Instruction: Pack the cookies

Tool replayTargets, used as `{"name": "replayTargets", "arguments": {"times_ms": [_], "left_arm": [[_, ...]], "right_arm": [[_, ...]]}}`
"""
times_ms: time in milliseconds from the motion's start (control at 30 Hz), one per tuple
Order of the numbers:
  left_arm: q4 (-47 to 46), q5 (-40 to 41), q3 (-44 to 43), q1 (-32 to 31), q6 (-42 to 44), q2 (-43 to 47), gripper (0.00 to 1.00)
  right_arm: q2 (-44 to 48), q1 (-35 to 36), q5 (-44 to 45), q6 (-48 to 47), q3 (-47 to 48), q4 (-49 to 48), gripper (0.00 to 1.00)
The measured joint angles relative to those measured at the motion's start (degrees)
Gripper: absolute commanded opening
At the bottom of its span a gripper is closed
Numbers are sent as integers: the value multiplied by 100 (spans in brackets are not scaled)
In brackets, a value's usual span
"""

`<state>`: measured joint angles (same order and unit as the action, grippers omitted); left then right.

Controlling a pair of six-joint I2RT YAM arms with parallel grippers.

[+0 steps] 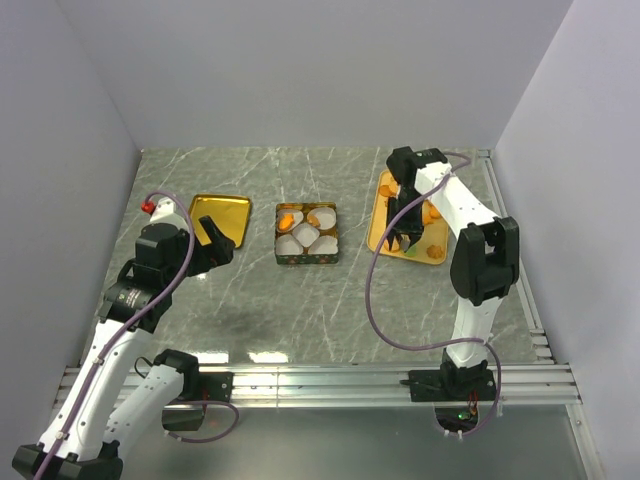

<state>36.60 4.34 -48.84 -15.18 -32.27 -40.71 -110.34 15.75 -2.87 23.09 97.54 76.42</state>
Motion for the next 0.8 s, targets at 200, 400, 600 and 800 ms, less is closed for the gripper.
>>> {"name": "replayTargets", "arguments": {"times_ms": [200, 400, 600, 800], "left_arm": [[0, 0, 0, 0, 9, 0, 99], [-17, -2, 7, 0, 9, 0, 99], [-37, -2, 9, 0, 9, 0, 99], [-37, -2, 9, 0, 9, 7, 99]], "right_arm": [[-2, 0, 146, 9, 79, -7, 48], [-2, -74, 254, 26, 46, -2, 49], [-2, -214, 291, 26, 13, -2, 50], [-4, -227, 269, 24, -212, 9, 50]]}}
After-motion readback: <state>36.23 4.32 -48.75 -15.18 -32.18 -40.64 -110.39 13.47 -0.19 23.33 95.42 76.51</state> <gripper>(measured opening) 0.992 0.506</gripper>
